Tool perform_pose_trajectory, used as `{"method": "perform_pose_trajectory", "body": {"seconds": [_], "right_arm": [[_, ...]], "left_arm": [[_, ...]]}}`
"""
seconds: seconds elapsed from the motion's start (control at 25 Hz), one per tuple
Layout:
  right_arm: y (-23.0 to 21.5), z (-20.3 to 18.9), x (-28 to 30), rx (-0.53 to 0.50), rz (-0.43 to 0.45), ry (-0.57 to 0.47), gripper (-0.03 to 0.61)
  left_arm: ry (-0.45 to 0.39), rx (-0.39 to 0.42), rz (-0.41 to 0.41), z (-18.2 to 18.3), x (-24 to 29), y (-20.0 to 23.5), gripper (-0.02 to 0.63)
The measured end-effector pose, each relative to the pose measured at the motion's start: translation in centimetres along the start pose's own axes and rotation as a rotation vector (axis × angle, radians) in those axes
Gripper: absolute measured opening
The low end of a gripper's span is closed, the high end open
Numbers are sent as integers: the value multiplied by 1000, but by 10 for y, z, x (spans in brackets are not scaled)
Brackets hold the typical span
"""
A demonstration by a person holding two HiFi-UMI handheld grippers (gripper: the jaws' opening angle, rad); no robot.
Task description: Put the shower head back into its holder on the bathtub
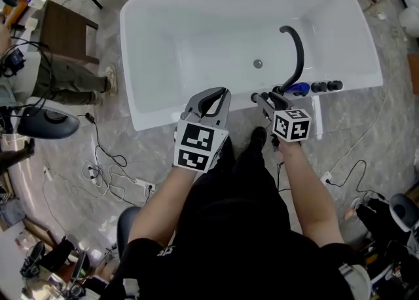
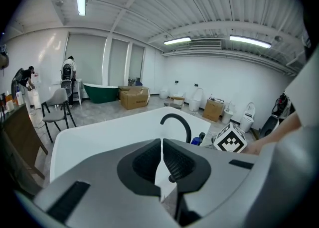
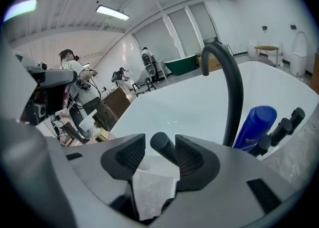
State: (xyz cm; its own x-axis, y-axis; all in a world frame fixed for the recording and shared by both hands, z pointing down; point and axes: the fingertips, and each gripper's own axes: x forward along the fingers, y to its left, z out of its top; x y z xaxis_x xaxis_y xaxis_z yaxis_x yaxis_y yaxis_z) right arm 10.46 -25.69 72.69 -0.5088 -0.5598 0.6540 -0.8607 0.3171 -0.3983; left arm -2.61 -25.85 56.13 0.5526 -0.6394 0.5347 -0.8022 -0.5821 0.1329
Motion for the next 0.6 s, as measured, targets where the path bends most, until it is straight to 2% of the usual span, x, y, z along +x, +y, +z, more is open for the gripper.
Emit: {"method": "perform_pose_trajectory", "body": {"seconds": [0.12,0.32,0.48,0.6], "right_arm": [[18,21,-19,-10,-4,-23,188],[32,77,-57,-74,-26,-107,165],[60,106,-90,-108,-4,-176,143],[75,113,-116,-137,24,-205,132]], "left_arm": [[-22,-9,17,17,-23,14,28],[-107,-2,23,55,-49,20,28],[-137,-9,33,64,-75,22,28],[-142,-24,41,63,-87,16,28]]}}
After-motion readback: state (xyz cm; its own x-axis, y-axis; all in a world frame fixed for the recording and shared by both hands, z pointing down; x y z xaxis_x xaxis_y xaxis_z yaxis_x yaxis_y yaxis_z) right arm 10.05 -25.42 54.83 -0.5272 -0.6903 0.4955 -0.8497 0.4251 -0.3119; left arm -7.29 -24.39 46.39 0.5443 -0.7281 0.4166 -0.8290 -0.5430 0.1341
